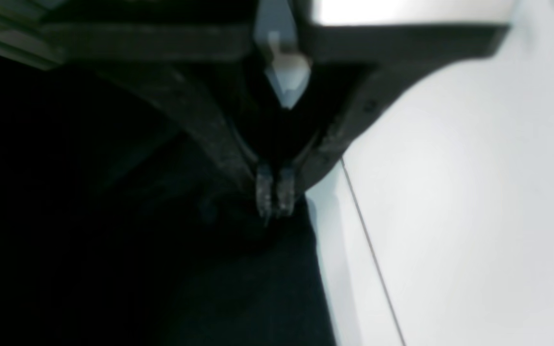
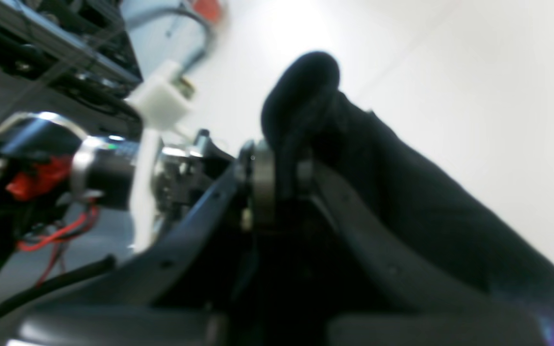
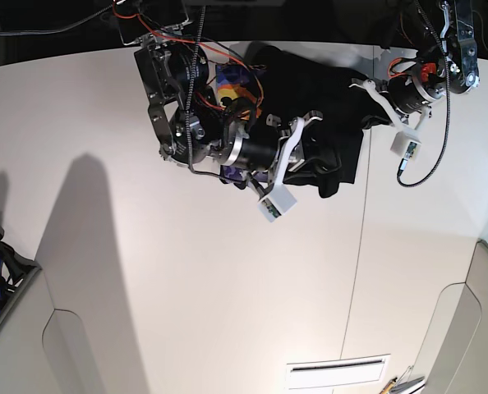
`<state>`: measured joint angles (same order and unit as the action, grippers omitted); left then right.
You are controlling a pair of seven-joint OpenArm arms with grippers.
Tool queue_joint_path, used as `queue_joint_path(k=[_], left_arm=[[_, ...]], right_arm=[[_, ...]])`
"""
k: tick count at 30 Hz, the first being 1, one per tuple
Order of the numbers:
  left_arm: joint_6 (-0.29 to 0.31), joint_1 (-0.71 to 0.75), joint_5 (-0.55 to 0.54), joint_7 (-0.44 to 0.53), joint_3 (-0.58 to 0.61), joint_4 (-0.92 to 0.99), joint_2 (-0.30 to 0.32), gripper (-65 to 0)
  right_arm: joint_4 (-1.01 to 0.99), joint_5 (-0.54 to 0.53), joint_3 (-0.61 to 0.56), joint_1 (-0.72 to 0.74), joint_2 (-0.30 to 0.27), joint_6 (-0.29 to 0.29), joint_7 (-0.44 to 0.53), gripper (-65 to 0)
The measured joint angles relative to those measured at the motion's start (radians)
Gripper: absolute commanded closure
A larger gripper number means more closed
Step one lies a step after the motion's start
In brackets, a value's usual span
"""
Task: Fold the T-shirt properly
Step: 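Grasp the folded bundle with the right gripper beside the left gripper, then lift and roll the bundle over with the right gripper, showing the sun print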
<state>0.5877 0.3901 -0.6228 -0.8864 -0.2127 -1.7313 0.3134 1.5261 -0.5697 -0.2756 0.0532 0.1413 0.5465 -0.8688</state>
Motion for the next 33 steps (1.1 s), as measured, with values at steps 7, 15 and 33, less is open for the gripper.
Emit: queue_joint_path(k=[7,15,33], left_arm=[[0.027,0.0,-0.07,-0.013,0.0,0.002,0.0,-0.8],[0.075,0.01,-0.116,-0.055,0.004,-0.098,-0.003,-18.5],[0.075,0.01,-0.31,-0.156,-0.341,-0.357,-0.004,-25.6]], right_arm=[[-0.091,-0.005,0.0,0.045,0.0,-0.002,-0.011,-6.3],[-0.08,-0.129,-0.001,0.087,0.0,-0.001,-0.09,-28.2],[0.215,0.118,0.156,0.138,-0.102,-0.085,-0.351,0.0]])
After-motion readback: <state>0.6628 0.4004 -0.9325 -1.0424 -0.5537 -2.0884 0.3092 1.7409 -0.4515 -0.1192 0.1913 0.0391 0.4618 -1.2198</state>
